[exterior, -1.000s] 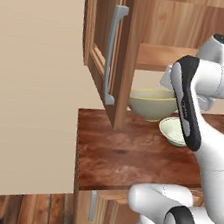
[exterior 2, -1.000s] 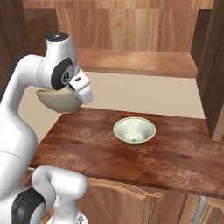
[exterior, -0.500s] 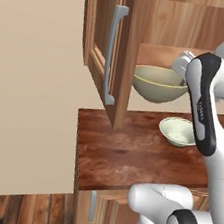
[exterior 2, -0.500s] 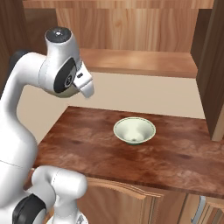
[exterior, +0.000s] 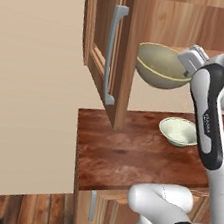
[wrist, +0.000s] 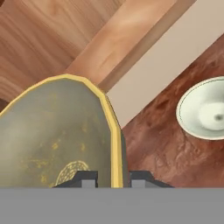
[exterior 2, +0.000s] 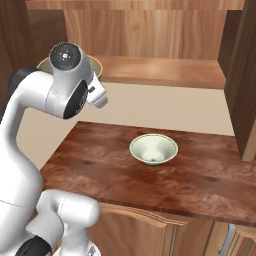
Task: Open the cabinet. Pick the bowls from the counter and place them in the cabinet. Then close the cabinet.
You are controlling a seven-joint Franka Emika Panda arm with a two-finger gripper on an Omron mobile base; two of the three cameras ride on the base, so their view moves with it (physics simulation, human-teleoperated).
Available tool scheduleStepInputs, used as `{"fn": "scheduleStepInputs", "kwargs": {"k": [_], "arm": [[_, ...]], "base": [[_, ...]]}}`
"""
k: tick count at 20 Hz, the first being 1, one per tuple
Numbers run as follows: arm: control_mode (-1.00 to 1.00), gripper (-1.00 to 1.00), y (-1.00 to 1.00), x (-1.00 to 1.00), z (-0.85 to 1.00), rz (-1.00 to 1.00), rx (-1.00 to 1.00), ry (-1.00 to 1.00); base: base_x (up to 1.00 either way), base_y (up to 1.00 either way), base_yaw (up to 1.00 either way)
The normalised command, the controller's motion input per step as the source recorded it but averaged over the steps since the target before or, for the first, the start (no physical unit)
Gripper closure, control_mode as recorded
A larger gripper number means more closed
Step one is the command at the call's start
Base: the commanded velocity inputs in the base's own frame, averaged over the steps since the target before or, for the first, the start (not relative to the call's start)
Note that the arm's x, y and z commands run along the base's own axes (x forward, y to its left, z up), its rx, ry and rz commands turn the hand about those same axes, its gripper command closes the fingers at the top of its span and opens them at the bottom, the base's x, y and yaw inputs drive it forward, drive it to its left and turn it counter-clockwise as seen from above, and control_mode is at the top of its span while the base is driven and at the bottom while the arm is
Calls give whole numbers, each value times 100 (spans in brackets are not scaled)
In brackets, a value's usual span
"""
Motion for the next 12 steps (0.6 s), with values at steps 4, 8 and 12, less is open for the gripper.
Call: {"fn": "scheduleStepInputs", "kwargs": {"k": [4, 8, 12], "arm": [[-100, 100, 11, 45, 11, -1, 5, -15], [-100, 100, 9, 56, 5, 0, 2, -8], [-100, 100, 1, 60, 0, 0, 0, -2]], "base": [[0, 0, 0], [0, 0, 0], [0, 0, 0]]}}
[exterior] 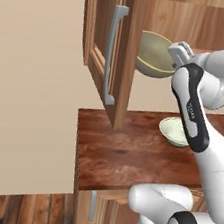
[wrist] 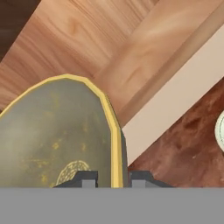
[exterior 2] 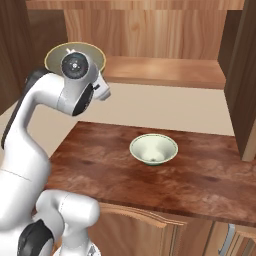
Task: Open the cabinet. Pick the bowls from the counter and place them in the cabinet. Then close the cabinet.
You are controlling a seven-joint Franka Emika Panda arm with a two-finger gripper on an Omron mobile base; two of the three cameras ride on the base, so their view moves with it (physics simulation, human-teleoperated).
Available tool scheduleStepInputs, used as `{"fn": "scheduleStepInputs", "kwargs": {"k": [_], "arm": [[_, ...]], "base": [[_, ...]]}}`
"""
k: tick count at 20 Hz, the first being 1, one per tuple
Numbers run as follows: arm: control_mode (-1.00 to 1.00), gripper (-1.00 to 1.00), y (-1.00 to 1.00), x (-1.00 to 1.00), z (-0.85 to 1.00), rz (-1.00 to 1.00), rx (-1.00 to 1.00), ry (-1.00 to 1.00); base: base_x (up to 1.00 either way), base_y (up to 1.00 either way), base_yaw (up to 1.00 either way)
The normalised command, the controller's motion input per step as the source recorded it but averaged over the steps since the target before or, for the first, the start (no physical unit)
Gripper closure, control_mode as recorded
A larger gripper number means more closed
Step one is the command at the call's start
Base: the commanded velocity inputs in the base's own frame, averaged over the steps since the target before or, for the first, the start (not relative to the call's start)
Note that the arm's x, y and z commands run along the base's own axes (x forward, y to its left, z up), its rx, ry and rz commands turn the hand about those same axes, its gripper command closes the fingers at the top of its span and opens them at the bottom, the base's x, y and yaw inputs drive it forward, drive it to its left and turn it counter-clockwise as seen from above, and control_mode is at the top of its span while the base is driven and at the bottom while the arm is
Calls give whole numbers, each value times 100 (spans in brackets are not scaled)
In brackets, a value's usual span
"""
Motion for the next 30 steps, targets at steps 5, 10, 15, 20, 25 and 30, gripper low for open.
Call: {"fn": "scheduleStepInputs", "kwargs": {"k": [5, 10, 15, 20, 25, 30], "arm": [[-100, 100, 0, 64, 3, 0, 1, 2], [-100, 100, 3, 69, 3, 0, 0, 7], [-100, 100, 18, 74, 0, 0, 0, 4], [-100, 100, 18, 65, 4, 0, 0, 4], [-100, 100, 17, 49, 4, 0, 0, 0], [-100, 100, 8, 35, 0, 0, 0, 0]], "base": [[0, 0, 0], [0, 0, 0], [0, 0, 0], [0, 0, 0], [0, 0, 0], [0, 0, 0]]}}
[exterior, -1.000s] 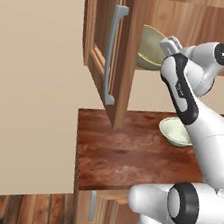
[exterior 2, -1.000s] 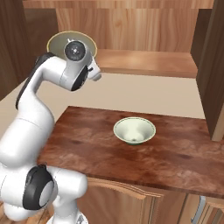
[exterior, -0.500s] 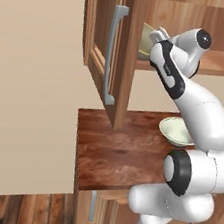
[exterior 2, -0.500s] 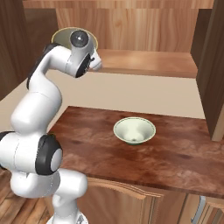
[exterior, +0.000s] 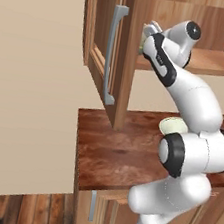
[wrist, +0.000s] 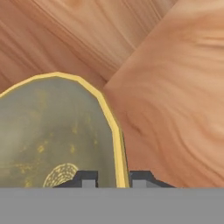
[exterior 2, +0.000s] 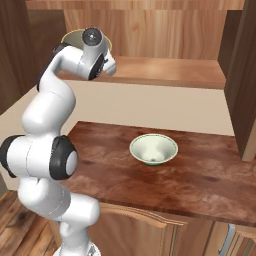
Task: Open the cabinet. Pick the bowls from the counter and place them in the cabinet. Then close the cabinet.
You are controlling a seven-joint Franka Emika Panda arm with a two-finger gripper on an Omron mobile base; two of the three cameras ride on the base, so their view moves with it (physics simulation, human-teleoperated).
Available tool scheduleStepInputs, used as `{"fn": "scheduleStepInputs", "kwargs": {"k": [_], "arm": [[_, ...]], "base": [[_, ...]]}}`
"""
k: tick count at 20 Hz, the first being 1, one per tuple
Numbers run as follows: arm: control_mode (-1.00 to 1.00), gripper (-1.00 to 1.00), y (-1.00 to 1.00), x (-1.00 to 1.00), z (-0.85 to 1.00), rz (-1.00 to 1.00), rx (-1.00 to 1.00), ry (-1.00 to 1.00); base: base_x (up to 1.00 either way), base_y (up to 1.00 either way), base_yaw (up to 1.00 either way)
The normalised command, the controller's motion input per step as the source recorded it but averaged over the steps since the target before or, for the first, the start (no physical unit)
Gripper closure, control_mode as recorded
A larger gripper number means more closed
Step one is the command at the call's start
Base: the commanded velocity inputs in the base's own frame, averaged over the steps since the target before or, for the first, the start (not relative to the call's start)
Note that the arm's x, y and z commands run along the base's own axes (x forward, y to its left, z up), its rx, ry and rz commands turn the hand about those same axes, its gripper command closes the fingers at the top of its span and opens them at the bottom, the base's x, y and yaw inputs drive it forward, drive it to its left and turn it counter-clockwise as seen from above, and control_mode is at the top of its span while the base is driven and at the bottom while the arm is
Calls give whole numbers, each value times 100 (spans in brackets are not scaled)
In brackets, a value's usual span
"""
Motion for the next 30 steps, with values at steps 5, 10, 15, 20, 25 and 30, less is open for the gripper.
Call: {"fn": "scheduleStepInputs", "kwargs": {"k": [5, 10, 15, 20, 25, 30], "arm": [[-100, -100, 6, 25, 0, 0, 0, 3], [-100, -100, 0, -14, 0, 0, 0, -5], [-100, -100, 0, -59, 2, 0, 0, -31], [-100, -100, 0, -91, 3, 0, 0, -24], [-100, -100, -17, -100, 14, 0, 0, -1], [-100, -100, -35, -100, 31, 0, 0, 2]], "base": [[0, 0, 0], [0, 0, 0], [0, 0, 0], [0, 0, 0], [0, 0, 0], [0, 0, 0]]}}
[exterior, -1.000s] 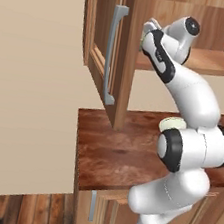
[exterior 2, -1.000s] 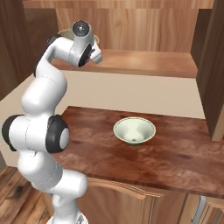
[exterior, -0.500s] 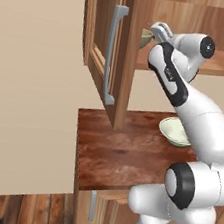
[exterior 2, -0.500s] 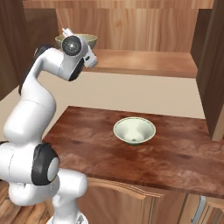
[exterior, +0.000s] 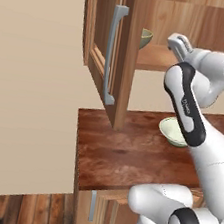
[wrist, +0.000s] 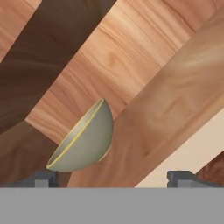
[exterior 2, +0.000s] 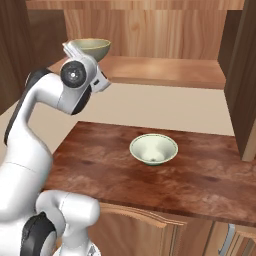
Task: Open the cabinet. Pick the bowls from the counter and place them in the cabinet. Then close the cabinet.
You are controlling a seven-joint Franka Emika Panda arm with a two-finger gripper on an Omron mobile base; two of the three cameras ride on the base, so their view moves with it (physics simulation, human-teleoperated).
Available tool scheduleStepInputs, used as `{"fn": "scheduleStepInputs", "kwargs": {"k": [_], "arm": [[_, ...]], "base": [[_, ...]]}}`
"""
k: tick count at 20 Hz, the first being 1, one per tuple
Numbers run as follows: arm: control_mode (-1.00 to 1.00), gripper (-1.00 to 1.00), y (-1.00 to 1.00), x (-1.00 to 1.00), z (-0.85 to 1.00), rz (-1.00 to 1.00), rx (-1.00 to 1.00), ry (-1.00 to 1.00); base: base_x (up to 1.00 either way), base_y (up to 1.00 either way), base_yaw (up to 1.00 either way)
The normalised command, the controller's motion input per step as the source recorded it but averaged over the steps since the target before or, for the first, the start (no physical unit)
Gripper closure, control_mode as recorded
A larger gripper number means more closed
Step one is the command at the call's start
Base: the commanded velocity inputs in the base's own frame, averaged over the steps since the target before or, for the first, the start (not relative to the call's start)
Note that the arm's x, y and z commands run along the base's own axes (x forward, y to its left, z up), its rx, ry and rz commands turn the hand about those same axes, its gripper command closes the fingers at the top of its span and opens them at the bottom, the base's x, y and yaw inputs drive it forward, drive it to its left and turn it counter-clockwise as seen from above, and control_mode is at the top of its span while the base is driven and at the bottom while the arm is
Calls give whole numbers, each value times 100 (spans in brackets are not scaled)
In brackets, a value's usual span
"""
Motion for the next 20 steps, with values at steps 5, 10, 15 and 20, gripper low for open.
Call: {"fn": "scheduleStepInputs", "kwargs": {"k": [5, 10, 15, 20], "arm": [[-100, -100, -39, -100, 5, 0, 0, 13], [-100, -100, -31, -100, -23, 0, 0, 12], [-100, -100, -36, -92, -52, 0, 5, 7], [-100, -100, -25, -43, -45, 0, 8, 15]], "base": [[0, 0, 0], [0, 0, 0], [0, 0, 0], [0, 0, 0]]}}
